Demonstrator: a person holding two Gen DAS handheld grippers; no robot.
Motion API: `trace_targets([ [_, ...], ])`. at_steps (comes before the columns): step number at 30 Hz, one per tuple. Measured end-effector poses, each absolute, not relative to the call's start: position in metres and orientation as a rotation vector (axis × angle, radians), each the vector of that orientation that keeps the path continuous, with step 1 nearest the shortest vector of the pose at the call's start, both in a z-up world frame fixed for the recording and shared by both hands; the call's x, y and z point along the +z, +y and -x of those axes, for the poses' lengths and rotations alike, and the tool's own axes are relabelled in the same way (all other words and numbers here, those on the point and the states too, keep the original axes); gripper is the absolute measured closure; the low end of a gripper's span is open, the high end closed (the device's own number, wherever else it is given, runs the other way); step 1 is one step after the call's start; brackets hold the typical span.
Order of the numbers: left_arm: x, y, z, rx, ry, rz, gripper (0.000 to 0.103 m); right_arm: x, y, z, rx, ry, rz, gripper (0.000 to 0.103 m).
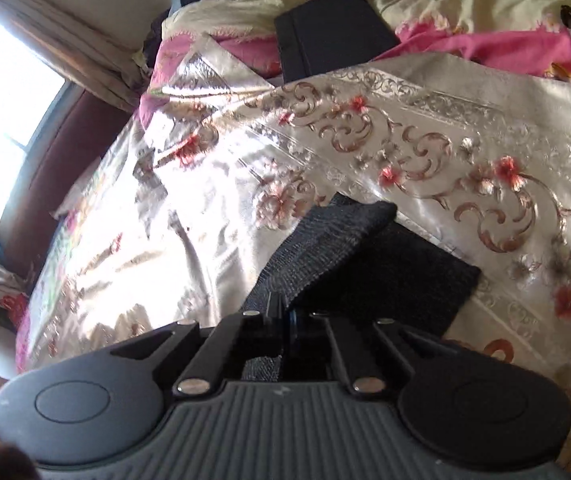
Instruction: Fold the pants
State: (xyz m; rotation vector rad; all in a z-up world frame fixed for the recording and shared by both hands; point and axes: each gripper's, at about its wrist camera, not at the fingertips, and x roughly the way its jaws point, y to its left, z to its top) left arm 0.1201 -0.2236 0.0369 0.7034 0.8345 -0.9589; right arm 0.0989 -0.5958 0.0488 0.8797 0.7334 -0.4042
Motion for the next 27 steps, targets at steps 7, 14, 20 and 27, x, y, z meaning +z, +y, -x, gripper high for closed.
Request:
trace_targets([
  [7, 0.038, -0.201, -0.119, -0.916, 0.862, -0.701, 0.048, 0.032, -0.585, -0.08, -0.567, 0.854, -0.778, 0.089],
  [14, 0.05, -0.161, -0.135, -0.795, 0.821, -0.689, 0.048, 0.092, -0.504, -0.106, -0.314, 0.874, -0.425, 0.087],
  [20, 0.052, -0.117, -0.162, -0.656, 0.786, -0.716, 0.047, 0.068, -0.389, -0.21, 0.29, 1.006, -0.173, 0.077],
  [27, 0.029, -0.046, -0.173, -0.394, 0.948, -0.661, 0.042, 0.023, -0.277, -0.249, 0.524, 1.179, -0.018, 0.078],
])
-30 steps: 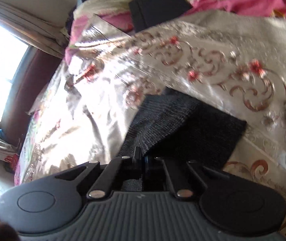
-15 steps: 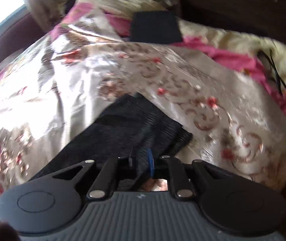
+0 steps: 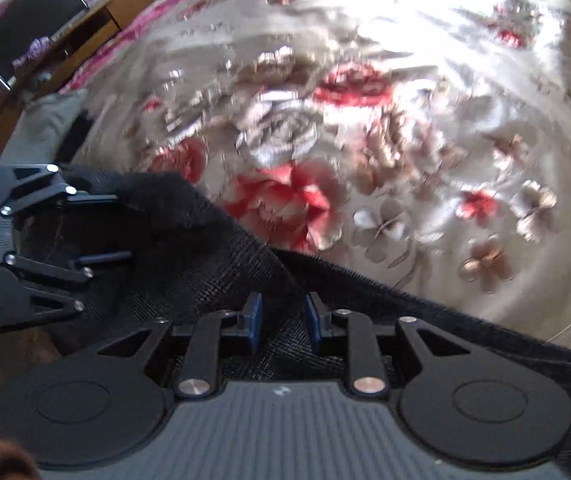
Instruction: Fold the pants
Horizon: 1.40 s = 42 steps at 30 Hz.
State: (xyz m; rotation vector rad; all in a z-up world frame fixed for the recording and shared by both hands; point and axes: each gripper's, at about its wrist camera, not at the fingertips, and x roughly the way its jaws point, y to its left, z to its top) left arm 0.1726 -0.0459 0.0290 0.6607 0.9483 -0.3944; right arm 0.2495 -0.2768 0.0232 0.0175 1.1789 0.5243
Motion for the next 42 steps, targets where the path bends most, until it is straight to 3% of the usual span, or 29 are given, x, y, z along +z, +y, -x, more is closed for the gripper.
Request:
trace_targets([
  [2, 0.019, -0.023, -0.167, -0.338, 1.007, -0.644, 0.042, 0.008, -0.265, -0.254, 0.492, 1.27, 0.007, 0.076],
  [9, 0.031, 0.059, -0.14, -0.121, 1.014, -0.493, 0.042, 0.051, -0.225, -0.278, 0.678, 1.16, 0.01, 0.071],
  [11, 0.036, 0.079, -0.135, -0.088, 0.998, -0.433, 0.032, 0.041, -0.217, -0.298, 0.677, 1.168, -0.011, 0.07],
  [17, 0.047, 0.111, -0.126, -0.001, 0.932, -0.377, 0.032, 0.017, -0.214, -0.305, 0.754, 1.388, -0.132, 0.068],
  [26, 0.036, 0.106, -0.127, -0.001, 0.953, -0.385, 0.032, 0.031, -0.194, -0.286, 0.901, 1.416, 0.047, 0.068],
  [32, 0.038, 0.099, -0.132, -0.013, 0.962, -0.382, 0.032, 0.044, -0.234, -0.324, 0.825, 1.296, -0.226, 0.066],
  [37, 0.04, 0.09, -0.143, -0.014, 0.96, -0.371, 0.032, 0.001, -0.238, -0.342, 0.874, 1.489, -0.207, 0.064],
  [42, 0.037, 0.08, -0.148, -0.024, 0.971, -0.386, 0.032, 0.005, -0.229, -0.323, 1.04, 1.556, -0.266, 0.063],
])
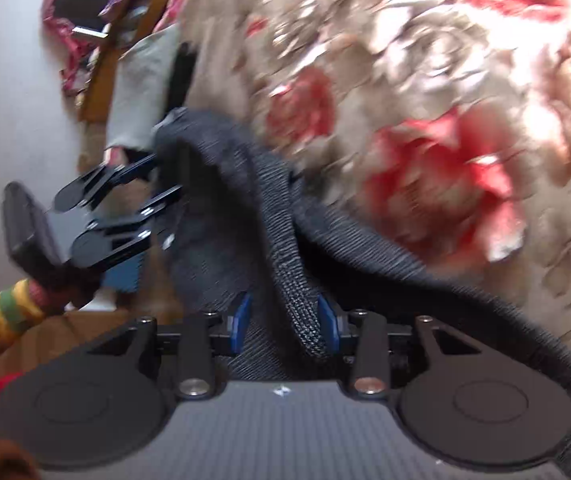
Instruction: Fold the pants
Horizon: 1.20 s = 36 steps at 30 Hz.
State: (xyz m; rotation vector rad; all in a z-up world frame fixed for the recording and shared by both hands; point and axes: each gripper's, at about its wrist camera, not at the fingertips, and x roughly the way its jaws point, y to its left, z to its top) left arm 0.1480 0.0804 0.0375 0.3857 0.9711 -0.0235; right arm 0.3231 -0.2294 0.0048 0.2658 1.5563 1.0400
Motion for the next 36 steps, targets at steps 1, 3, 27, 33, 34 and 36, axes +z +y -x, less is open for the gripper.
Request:
trace_targets([
  [1, 0.036, 0.078, -0.149, -0.025, 0.976, -0.392, 0.032, 0.007, -0.225, -0.32, 1.069, 1.55, -0.245, 0.061],
  [3, 0.034, 0.073, -0.151, -0.034, 0.985, -0.399, 0.032, 0.01, -0.214, -0.316, 1.107, 1.516, -0.191, 0.06],
  [27, 0.033, 0.078, -0.148, 0.028, 0.979, -0.352, 0.027, 0.023, -0.207, -0.372, 0.883, 1.13, -0.616, 0.059],
  [33, 0.04, 0.107, -0.135, 0.15, 0.936, -0.322, 0.027, 0.023, -0.177, -0.311, 0.959, 1.256, -0.459, 0.059],
  [34, 0.034, 0.111, -0.132, 0.159, 0.951, -0.331, 0.027, 0.01, -0.175, -0.31, 0.893, 1.288, -0.428, 0.06],
  [36, 0.018, 0.123, -0.128, 0.181, 1.006, -0.346, 0.027, -0.016, -0.168, -0.313, 0.732, 1.359, -0.307, 0.083],
])
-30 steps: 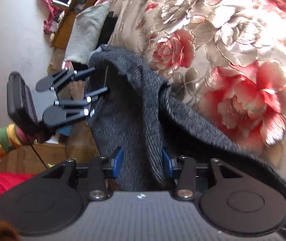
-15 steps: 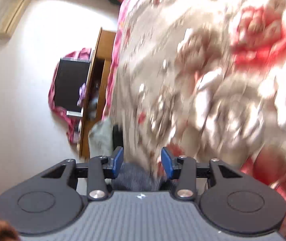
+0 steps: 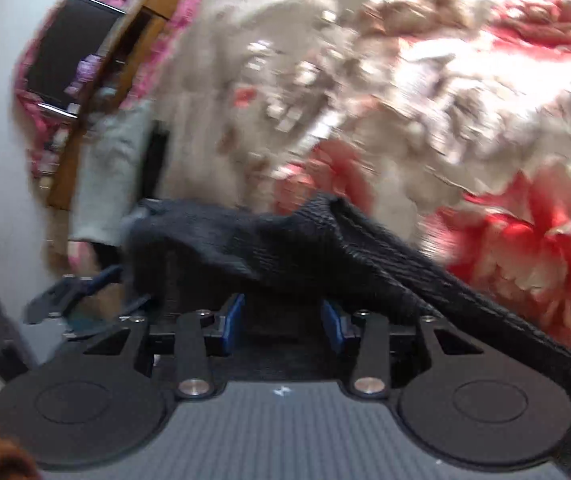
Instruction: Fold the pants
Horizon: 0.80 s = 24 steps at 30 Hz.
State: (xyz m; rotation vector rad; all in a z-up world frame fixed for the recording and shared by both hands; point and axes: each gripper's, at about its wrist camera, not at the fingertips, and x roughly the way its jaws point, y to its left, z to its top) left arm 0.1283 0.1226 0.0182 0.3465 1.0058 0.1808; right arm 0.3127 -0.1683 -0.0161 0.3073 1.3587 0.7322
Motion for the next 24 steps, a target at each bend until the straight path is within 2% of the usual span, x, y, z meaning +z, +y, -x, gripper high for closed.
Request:
trace_targets([
  [1, 0.012, 0.128, -0.127, 0.19, 1.022, -0.353, 0.026, -0.019, -0.167, -0.313, 0.694, 1.362, -0.279, 0.087],
  [4, 0.014, 0.139, -0.121, 0.184, 0.994, -0.354, 0.025, -0.001, -0.161, -0.308, 0.654, 1.309, -0.258, 0.077],
  [7, 0.03, 0.141, -0.113, 0.189, 0.881, -0.375, 0.026, 0.025, -0.145, -0.289, 0.688, 1.198, -0.165, 0.07],
  [9, 0.036, 0.138, -0.113, 0.163, 0.843, -0.345, 0.025, 0.023, -0.135, -0.284, 0.678, 1.204, -0.203, 0.068],
  [11, 0.03, 0.133, -0.12, 0.112, 0.862, -0.334, 0.025, 0.003, -0.131, -0.283, 0.599, 1.242, -0.22, 0.068],
  [12, 0.021, 0.127, -0.125, 0.099, 0.889, -0.361, 0.025, -0.005, -0.133, -0.282, 0.545, 1.255, -0.213, 0.074],
  [15, 0.006, 0.116, -0.128, 0.115, 0.945, -0.455, 0.026, 0.004, -0.144, -0.269, 0.51, 1.204, -0.278, 0.069],
  [19, 0.033, 0.097, -0.123, 0.062, 0.921, -0.436, 0.026, 0.03, -0.197, -0.235, 0.431, 1.121, -0.395, 0.066],
  [24, 0.042, 0.023, -0.13, -0.151, 0.876, -0.474, 0.026, 0.037, -0.319, -0.179, 0.091, 1.064, -0.52, 0.065],
])
